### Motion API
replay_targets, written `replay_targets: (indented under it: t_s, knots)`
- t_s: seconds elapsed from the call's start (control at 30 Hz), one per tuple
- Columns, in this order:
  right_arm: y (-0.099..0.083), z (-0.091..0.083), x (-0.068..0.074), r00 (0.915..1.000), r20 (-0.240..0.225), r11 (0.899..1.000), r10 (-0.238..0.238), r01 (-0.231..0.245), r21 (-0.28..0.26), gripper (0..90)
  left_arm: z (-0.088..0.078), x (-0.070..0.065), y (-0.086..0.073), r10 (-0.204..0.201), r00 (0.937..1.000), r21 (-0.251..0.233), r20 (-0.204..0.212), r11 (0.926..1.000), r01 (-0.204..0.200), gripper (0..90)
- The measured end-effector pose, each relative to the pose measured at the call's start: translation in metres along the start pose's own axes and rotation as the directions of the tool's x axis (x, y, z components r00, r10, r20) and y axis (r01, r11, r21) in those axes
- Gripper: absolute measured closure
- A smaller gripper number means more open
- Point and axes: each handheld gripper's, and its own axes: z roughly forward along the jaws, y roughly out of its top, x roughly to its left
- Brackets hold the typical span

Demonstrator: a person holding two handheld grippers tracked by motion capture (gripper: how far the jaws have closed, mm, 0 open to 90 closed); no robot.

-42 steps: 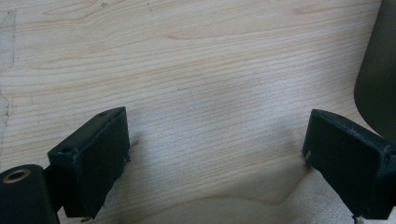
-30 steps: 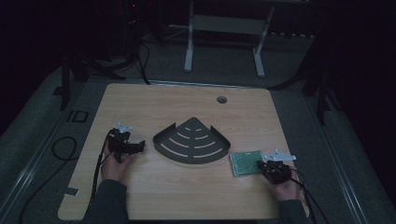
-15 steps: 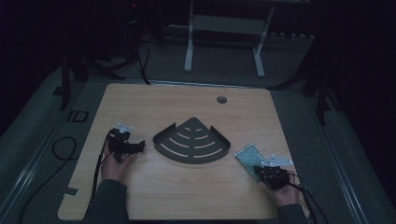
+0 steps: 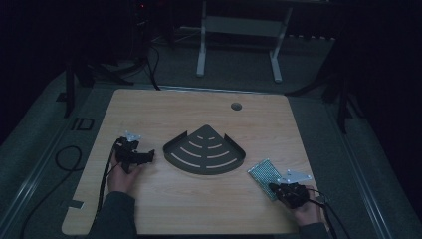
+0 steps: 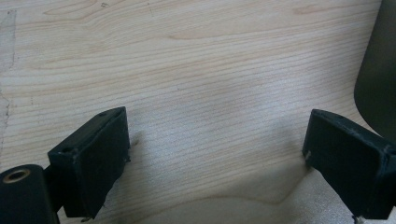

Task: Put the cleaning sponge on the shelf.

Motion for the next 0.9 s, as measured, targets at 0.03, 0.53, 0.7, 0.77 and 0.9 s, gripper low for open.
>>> replay_targets:
  t_s: [0.03, 0.53, 0.7, 0.77, 0.9]
  knots:
    - [0.001, -0.001, 0.000, 1.0000, 0.000, 1.000, 0.005, -0.005, -0.002, 85.4, 0.000, 0.000, 0.000, 0.000, 1.0000, 0.000, 0.000, 1.0000, 0.000, 7.9]
    - [0.033, 0.000, -0.029, 0.9976, 0.029, 0.997, 0.063, -0.064, 0.035, 77.3, 0.000, 0.000, 0.000, 0.000, 1.0000, 0.000, 0.000, 1.0000, 0.000, 7.9]
    - [0.040, 0.006, -0.041, 0.9953, 0.040, 0.993, 0.088, -0.091, 0.074, 77.9, 0.000, 0.000, 0.000, 0.000, 1.0000, 0.000, 0.000, 1.0000, 0.000, 7.9]
    - [0.042, 0.008, -0.044, 0.9953, 0.038, 0.991, 0.089, -0.092, 0.096, 78.0, 0.000, 0.000, 0.000, 0.000, 1.0000, 0.000, 0.000, 1.0000, 0.000, 7.9]
    - [0.046, 0.013, -0.051, 0.9953, 0.039, 0.986, 0.088, -0.093, 0.135, 77.3, 0.000, 0.000, 0.000, 0.000, 1.0000, 0.000, 0.000, 1.0000, 0.000, 7.9]
